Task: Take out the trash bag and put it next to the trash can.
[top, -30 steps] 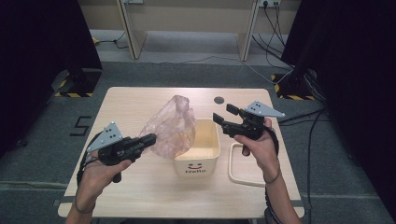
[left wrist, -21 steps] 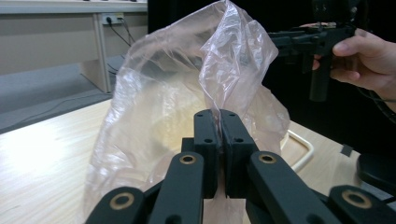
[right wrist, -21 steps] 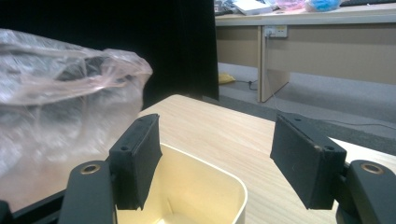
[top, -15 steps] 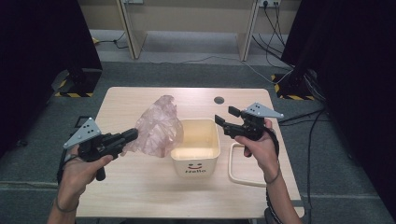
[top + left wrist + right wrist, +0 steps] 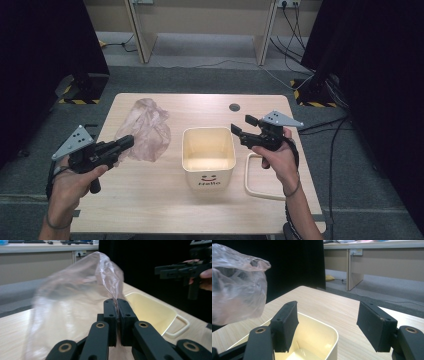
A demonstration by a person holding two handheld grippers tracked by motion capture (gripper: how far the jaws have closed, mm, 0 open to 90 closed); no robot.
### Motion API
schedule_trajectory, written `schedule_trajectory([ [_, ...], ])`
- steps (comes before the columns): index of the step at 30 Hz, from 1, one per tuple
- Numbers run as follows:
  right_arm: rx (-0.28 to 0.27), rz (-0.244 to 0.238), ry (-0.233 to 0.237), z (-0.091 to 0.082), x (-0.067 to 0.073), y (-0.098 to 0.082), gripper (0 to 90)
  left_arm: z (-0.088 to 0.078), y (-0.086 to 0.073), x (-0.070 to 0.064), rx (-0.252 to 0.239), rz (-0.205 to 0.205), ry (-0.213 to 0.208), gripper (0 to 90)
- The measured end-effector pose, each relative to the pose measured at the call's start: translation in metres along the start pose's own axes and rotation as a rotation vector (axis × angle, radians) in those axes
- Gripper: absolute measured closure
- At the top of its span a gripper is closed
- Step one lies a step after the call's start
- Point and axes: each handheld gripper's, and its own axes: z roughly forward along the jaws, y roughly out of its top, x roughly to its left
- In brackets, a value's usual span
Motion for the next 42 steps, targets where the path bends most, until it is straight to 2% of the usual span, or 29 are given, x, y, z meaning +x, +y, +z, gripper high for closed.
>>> schedule_trajectory([
  [7, 0.007, 0.003, 0.001, 0.001, 0.0, -0.001, 33.0, 0.009, -0.019, 0.013, 0.041, -0.032, 0.04, 85.7],
  [11, 0.008, 0.003, -0.001, 0.001, -0.001, -0.002, 33.0, 0.013, -0.026, 0.019, 0.064, -0.033, 0.066, 85.7],
  [12, 0.007, 0.006, -0.003, 0.001, -0.001, -0.002, 33.0, 0.016, -0.032, 0.023, 0.072, -0.049, 0.069, 85.7],
  [18, 0.01, 0.007, -0.001, 0.001, -0.001, -0.003, 33.2, 0.024, -0.044, 0.026, 0.103, -0.053, 0.094, 85.5],
  [22, 0.014, 0.007, 0.001, 0.002, -0.001, -0.004, 33.2, 0.033, -0.052, 0.026, 0.136, -0.041, 0.107, 85.3],
  [27, 0.014, 0.01, 0.001, 0.002, -0.002, -0.004, 33.2, 0.043, -0.067, 0.024, 0.181, -0.046, 0.096, 85.2],
  [28, 0.015, 0.013, 0.001, 0.002, -0.002, -0.004, 33.3, 0.048, -0.075, 0.025, 0.2, -0.062, 0.089, 85.0],
  [30, 0.015, 0.014, 0.001, 0.002, -0.002, -0.004, 33.2, 0.052, -0.081, 0.026, 0.217, -0.075, 0.08, 84.1],
  [34, 0.014, 0.014, 0.002, 0.002, -0.003, -0.004, 33.2, 0.054, -0.085, 0.024, 0.23, -0.078, 0.07, 81.8],
  [37, 0.012, 0.013, 0.0, 0.001, -0.003, -0.004, 33.3, 0.056, -0.086, 0.022, 0.242, -0.07, 0.065, 77.1],
  [40, 0.009, 0.016, -0.002, 0.0, -0.004, -0.004, 33.2, 0.056, -0.086, 0.021, 0.251, -0.066, 0.068, 65.9],
  [42, 0.007, 0.016, -0.004, -0.001, -0.004, -0.003, 33.2, 0.055, -0.085, 0.017, 0.262, -0.053, 0.066, 62.9],
])
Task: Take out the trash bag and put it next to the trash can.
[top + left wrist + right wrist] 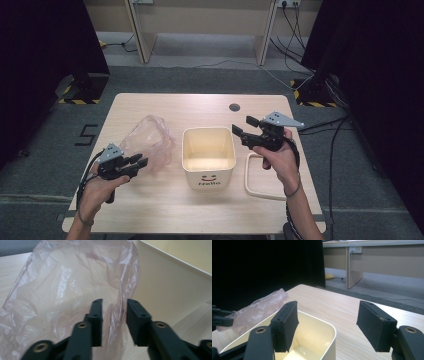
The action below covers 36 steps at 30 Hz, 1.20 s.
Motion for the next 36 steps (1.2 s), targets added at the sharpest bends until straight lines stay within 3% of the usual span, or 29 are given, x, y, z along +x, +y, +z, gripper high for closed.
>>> schedule_trajectory([
  [8, -0.015, 0.004, -0.007, -0.008, -0.002, 0.002, 33.2, -0.01, 0.014, -0.021, -0.025, 0.035, 0.005, 42.7],
  [13, -0.012, 0.005, -0.011, -0.009, -0.003, 0.001, 33.2, -0.021, 0.021, -0.035, -0.079, 0.031, 0.01, 38.0],
  [16, -0.008, 0.007, -0.01, -0.009, -0.003, 0.0, 33.2, -0.034, 0.026, -0.045, -0.111, 0.059, 0.037, 37.1],
  [21, 0.001, 0.009, -0.013, -0.01, -0.004, -0.003, 33.3, -0.049, 0.029, -0.06, -0.161, 0.06, -0.011, 36.2],
  [27, 0.012, 0.009, -0.013, -0.009, -0.003, -0.006, 33.2, -0.036, 0.015, -0.071, -0.147, 0.066, -0.059, 34.0],
  [31, 0.026, 0.013, -0.022, -0.01, -0.004, -0.011, 33.2, -0.017, 0.0, -0.079, -0.125, 0.099, -0.1, 30.4],
  [36, 0.05, 0.028, -0.039, -0.012, -0.011, -0.02, 33.2, -0.004, -0.014, -0.081, -0.106, 0.11, -0.108, 28.8],
])
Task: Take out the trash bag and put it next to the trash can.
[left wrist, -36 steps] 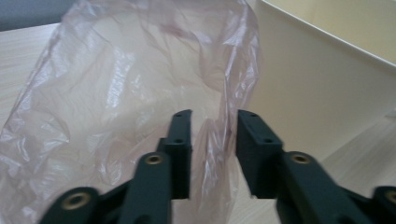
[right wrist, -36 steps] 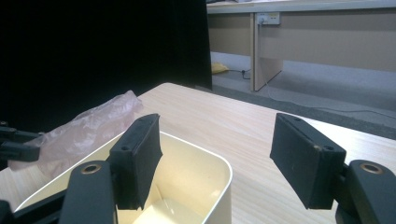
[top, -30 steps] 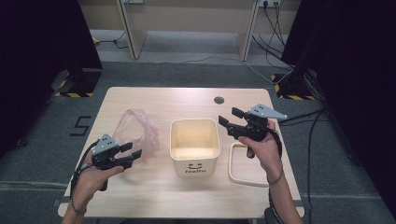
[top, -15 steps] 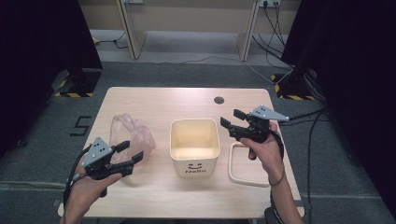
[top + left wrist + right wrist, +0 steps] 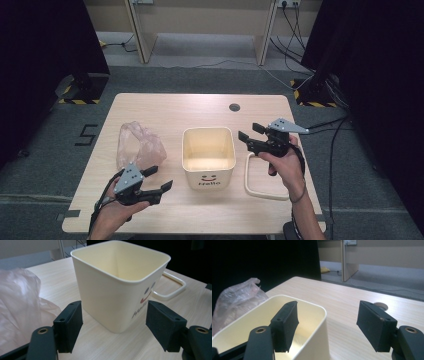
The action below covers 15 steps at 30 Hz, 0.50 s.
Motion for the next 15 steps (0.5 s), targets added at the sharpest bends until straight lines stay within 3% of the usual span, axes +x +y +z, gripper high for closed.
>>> schedule_trajectory([
  [7, 0.016, 0.028, -0.046, -0.012, -0.014, -0.014, 33.1, 0.013, -0.03, -0.004, 0.041, 0.002, -0.021, 28.3],
  [11, 0.026, 0.036, -0.072, -0.016, -0.019, -0.019, 33.1, 0.022, -0.044, -0.003, 0.066, 0.028, -0.014, 28.3],
  [13, 0.029, 0.053, -0.095, -0.016, -0.024, -0.022, 33.1, 0.028, -0.054, 0.001, 0.106, 0.025, -0.011, 28.2],
  [15, 0.04, 0.048, -0.116, -0.015, -0.027, -0.027, 33.0, 0.033, -0.064, 0.005, 0.161, 0.049, 0.025, 25.6],
])
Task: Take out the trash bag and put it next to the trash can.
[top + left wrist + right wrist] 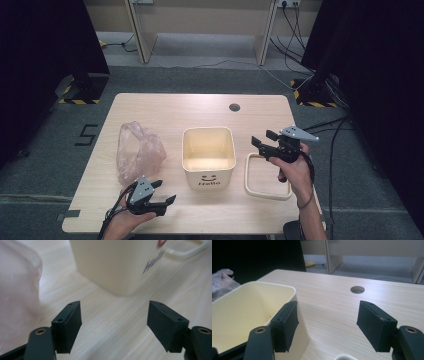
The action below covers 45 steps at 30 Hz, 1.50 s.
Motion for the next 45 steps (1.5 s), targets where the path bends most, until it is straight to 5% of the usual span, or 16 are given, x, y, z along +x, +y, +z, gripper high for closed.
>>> schedule_trajectory([
  [8, 0.032, 0.029, -0.036, 0.004, -0.015, -0.01, 31.8, 0.008, -0.012, 0.004, 0.077, -0.043, 0.027, 16.6],
  [13, 0.043, 0.047, -0.065, 0.005, -0.025, -0.014, 31.3, 0.012, -0.02, 0.007, 0.145, -0.02, 0.073, 16.6],
  [15, 0.049, 0.044, -0.074, 0.005, -0.026, -0.016, 31.3, 0.013, -0.022, 0.008, 0.144, -0.05, 0.058, 16.3],
  [30, 0.096, 0.043, -0.092, 0.011, -0.029, -0.028, 31.0, 0.013, -0.023, 0.008, 0.145, -0.057, 0.047, 15.1],
  [45, 0.156, 0.095, -0.161, -0.006, -0.048, -0.067, 31.0, 0.014, -0.023, 0.008, 0.145, -0.057, 0.047, 15.0],
])
